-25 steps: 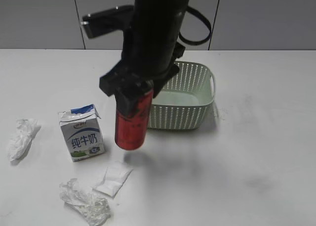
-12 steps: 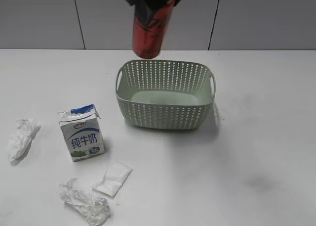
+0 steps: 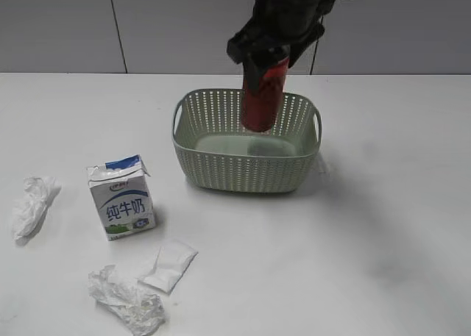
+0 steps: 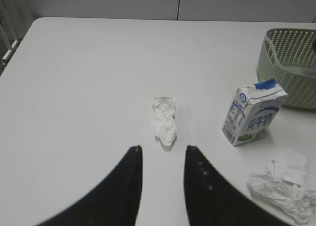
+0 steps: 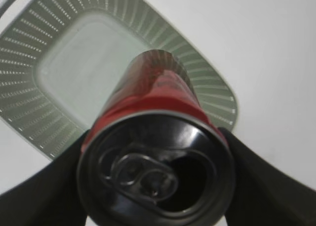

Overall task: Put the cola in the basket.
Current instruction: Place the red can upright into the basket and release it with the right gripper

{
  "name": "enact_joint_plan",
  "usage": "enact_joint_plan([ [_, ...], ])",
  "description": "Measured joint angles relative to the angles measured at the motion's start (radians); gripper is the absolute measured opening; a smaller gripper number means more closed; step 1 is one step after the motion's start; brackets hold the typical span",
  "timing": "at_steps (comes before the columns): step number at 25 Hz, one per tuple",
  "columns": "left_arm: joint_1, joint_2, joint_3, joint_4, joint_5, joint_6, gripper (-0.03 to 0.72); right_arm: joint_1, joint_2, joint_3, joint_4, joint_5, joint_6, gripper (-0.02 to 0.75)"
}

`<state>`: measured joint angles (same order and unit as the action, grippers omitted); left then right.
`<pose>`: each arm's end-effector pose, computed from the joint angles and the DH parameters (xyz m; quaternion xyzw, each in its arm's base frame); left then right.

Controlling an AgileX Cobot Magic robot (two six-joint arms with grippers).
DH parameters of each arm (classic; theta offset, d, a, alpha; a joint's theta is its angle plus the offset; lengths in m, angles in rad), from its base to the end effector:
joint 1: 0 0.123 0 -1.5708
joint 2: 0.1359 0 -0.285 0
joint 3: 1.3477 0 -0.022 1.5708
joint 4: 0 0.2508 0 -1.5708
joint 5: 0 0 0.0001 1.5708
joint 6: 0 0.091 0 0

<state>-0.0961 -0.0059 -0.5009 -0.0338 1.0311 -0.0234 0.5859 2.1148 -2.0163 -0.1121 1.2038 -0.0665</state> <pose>-0.0049 -0.0022 0.2800 0.0311 0.8429 -0.0489 0.5349 0.3901 0.2474 0.2790 -0.3249 0.9275 -0.0078 0.1848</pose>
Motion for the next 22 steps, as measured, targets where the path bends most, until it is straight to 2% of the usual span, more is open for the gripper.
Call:
enact_joint_plan([
  [4, 0.0, 0.0, 0.0, 0.0, 0.0, 0.0, 0.215, 0.0, 0.073, 0.0, 0.048, -0.021, -0.002, 0.505],
  [13, 0.0, 0.0, 0.0, 0.0, 0.0, 0.0, 0.215, 0.001, 0.142, -0.001, 0.057, -0.025, -0.002, 0.505],
  [17, 0.0, 0.0, 0.0, 0.0, 0.0, 0.0, 0.215, 0.001, 0.142, -0.001, 0.066, -0.022, -0.002, 0.637],
  [22, 0.0, 0.0, 0.0, 0.0, 0.0, 0.0, 0.215, 0.001, 0.142, -0.031, 0.098, -0.005, -0.001, 0.638],
])
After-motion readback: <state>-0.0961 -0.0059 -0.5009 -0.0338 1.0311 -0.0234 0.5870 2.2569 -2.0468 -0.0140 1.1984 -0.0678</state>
